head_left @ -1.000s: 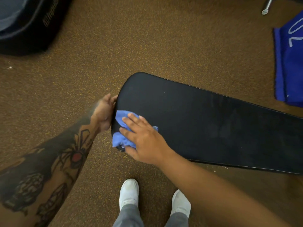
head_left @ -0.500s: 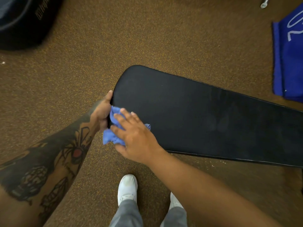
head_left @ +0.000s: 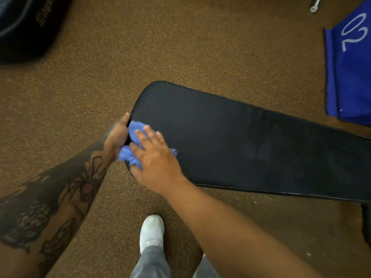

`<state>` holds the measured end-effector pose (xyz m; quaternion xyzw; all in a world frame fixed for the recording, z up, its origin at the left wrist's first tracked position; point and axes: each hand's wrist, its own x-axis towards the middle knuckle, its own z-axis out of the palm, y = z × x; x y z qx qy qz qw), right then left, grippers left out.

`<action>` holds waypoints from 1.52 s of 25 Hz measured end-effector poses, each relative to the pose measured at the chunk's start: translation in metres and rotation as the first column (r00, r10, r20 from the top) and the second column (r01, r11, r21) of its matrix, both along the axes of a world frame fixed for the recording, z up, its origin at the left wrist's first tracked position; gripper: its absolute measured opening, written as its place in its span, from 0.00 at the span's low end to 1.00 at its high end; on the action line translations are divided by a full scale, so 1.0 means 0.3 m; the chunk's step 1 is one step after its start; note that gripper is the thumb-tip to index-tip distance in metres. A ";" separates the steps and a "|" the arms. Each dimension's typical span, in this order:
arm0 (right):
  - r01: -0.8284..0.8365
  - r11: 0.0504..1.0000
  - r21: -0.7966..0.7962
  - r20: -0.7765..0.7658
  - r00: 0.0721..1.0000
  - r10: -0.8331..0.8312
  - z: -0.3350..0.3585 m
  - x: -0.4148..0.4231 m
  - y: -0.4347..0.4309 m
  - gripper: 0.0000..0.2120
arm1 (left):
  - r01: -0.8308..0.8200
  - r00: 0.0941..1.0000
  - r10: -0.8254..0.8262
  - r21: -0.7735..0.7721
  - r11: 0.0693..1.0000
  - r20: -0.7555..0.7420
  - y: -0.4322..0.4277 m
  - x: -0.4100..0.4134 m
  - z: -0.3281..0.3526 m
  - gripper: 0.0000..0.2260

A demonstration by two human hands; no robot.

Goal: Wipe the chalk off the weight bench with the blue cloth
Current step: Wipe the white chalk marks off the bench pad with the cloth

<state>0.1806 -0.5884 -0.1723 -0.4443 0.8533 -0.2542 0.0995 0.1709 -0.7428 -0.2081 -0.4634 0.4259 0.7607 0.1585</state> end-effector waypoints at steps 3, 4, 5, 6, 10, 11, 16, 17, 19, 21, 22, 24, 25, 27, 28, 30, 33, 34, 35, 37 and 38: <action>-0.173 0.985 -0.016 -0.019 0.985 0.173 -0.001 0.025 0.133 0.22 | 0.004 1.000 -0.005 -0.074 0.997 -0.001 0.015 -0.001 -0.007 0.29; -0.189 0.982 -0.012 -0.045 0.981 0.188 -0.007 0.002 0.187 0.22 | -0.010 1.000 0.011 -0.104 0.995 0.005 0.021 -0.003 -0.005 0.29; -0.167 0.986 -0.003 -0.074 0.983 0.166 -0.018 -0.033 0.233 0.22 | -0.012 1.000 0.014 -0.139 0.990 0.013 0.028 -0.008 0.000 0.29; -0.114 0.993 0.002 -0.102 0.988 0.114 -0.026 -0.075 0.260 0.22 | -0.028 0.999 0.032 -0.170 0.985 0.021 0.022 -0.008 0.005 0.30; 0.209 0.977 0.045 -0.073 0.976 -0.205 -0.021 -0.178 0.148 0.23 | -0.014 0.999 0.026 -0.264 0.964 0.042 0.011 -0.009 -0.011 0.30; 0.223 0.974 0.043 -0.042 0.974 -0.222 -0.018 -0.159 0.096 0.23 | -0.008 0.999 0.018 -0.260 0.965 0.037 0.014 -0.007 -0.005 0.29; -0.063 0.997 -0.043 0.003 0.998 0.063 -0.013 0.010 0.120 0.23 | -0.016 1.000 0.022 -0.263 0.965 0.021 -0.006 0.001 -0.028 0.34; -0.107 0.993 -0.054 -0.005 0.994 0.107 -0.016 0.006 0.165 0.23 | -0.022 0.999 0.033 -0.275 0.961 0.033 -0.022 0.004 -0.054 0.35; -0.115 0.992 -0.045 -0.039 0.993 0.113 -0.027 -0.043 0.248 0.23 | -0.026 0.997 0.048 -0.317 0.948 0.063 -0.031 0.001 -0.085 0.36; -0.021 0.999 -0.027 -0.076 0.997 0.019 -0.040 -0.134 0.301 0.23 | -0.043 0.995 0.070 -0.348 0.937 0.067 -0.010 -0.006 -0.056 0.32; 0.040 0.999 -0.021 -0.093 0.995 -0.042 -0.042 -0.189 0.309 0.22 | -0.049 0.994 0.080 -0.363 0.931 0.069 0.000 -0.009 -0.043 0.31; 0.161 0.987 0.015 -0.071 0.985 -0.160 -0.032 -0.287 0.282 0.21 | -0.035 0.996 0.066 -0.392 0.919 0.066 -0.005 -0.001 -0.049 0.30; 0.210 0.977 0.045 -0.051 0.977 -0.207 -0.023 -0.323 0.258 0.20 | -0.019 0.996 0.054 -0.414 0.910 0.072 -0.006 0.000 -0.047 0.31; 0.254 0.962 0.101 -0.025 0.967 -0.253 -0.010 -0.353 0.211 0.21 | 0.033 0.989 0.044 -0.498 0.867 0.141 0.012 -0.010 -0.008 0.30; 0.253 0.961 0.116 -0.006 0.967 -0.254 0.000 -0.347 0.201 0.22 | 0.102 0.982 0.011 -0.583 0.806 0.187 0.031 -0.018 0.022 0.28; 0.234 0.967 0.102 0.078 0.967 -0.242 0.026 -0.327 0.223 0.28 | 0.234 0.970 -0.065 -0.818 0.525 0.235 0.078 -0.034 0.071 0.24; 0.431 0.902 0.013 0.130 0.894 -0.429 0.050 -0.344 0.326 0.28 | 0.076 0.983 -0.181 -0.980 0.183 0.043 0.193 -0.062 0.182 0.24; 0.547 0.836 0.035 0.087 0.832 -0.548 0.045 -0.361 0.379 0.27 | 0.038 0.948 -0.318 -0.995 0.088 0.008 0.245 -0.081 0.206 0.24; 0.647 0.756 0.095 0.028 0.758 -0.652 0.038 -0.381 0.440 0.26 | 0.044 0.878 -0.477 -0.999 0.011 0.033 0.306 -0.106 0.226 0.24; 0.740 0.610 0.283 -0.100 0.655 -0.749 0.019 -0.400 0.572 0.25 | 0.170 0.679 -0.689 -0.967 -0.188 0.254 0.414 -0.155 0.233 0.29; 0.744 0.562 0.361 -0.145 0.640 -0.754 0.012 -0.397 0.630 0.26 | 0.263 0.579 -0.707 -0.914 -0.308 0.405 0.452 -0.175 0.215 0.32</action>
